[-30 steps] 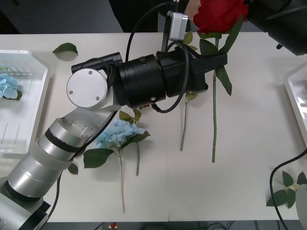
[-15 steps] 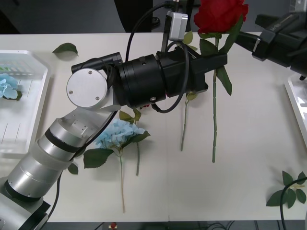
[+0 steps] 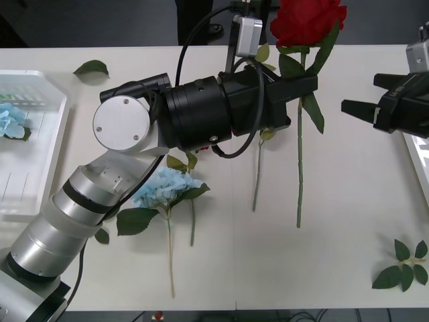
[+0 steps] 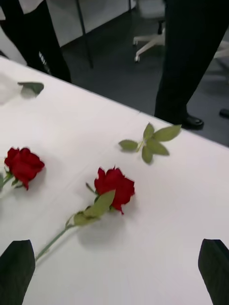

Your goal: Place the red flowers into the right box and the blue flowers into the left box. If a person shows an open palm, hand one flower to the person first, then continue sorting.

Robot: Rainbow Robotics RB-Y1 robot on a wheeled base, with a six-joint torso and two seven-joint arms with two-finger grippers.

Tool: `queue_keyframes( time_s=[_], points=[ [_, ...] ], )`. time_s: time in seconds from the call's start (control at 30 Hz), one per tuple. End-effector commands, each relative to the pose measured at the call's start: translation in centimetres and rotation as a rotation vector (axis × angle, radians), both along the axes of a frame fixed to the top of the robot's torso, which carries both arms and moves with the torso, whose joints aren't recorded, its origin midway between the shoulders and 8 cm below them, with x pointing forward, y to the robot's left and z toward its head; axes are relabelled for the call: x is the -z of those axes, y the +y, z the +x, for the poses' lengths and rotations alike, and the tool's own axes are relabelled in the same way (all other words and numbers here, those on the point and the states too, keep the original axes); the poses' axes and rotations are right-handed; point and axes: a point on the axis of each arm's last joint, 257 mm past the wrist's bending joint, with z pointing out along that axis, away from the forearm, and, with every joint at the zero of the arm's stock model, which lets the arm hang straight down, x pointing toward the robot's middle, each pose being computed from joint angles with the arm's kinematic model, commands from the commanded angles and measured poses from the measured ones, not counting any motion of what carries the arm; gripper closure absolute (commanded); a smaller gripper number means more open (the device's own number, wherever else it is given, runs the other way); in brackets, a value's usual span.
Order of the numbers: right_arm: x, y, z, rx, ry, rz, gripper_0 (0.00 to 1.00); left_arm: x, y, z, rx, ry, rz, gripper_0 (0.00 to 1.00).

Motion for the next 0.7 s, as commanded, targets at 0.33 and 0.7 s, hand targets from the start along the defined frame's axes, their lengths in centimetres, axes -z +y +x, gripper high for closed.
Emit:
queue_keyframes(
  time_s=[0.33, 0.7],
  points=[
    [0.4, 2.0, -8.8, -0.284, 0.166, 0.009, 0.0, -1.2, 0.3, -0.3, -0.001, -0.042, -0.016, 1.0],
    [-0.3, 7.7, -16.7, -0.55, 0.44, 0.287, 0.0, -1.2, 0.3, -0.3, -0.003, -0.044, -0.018, 1.0]
  ],
)
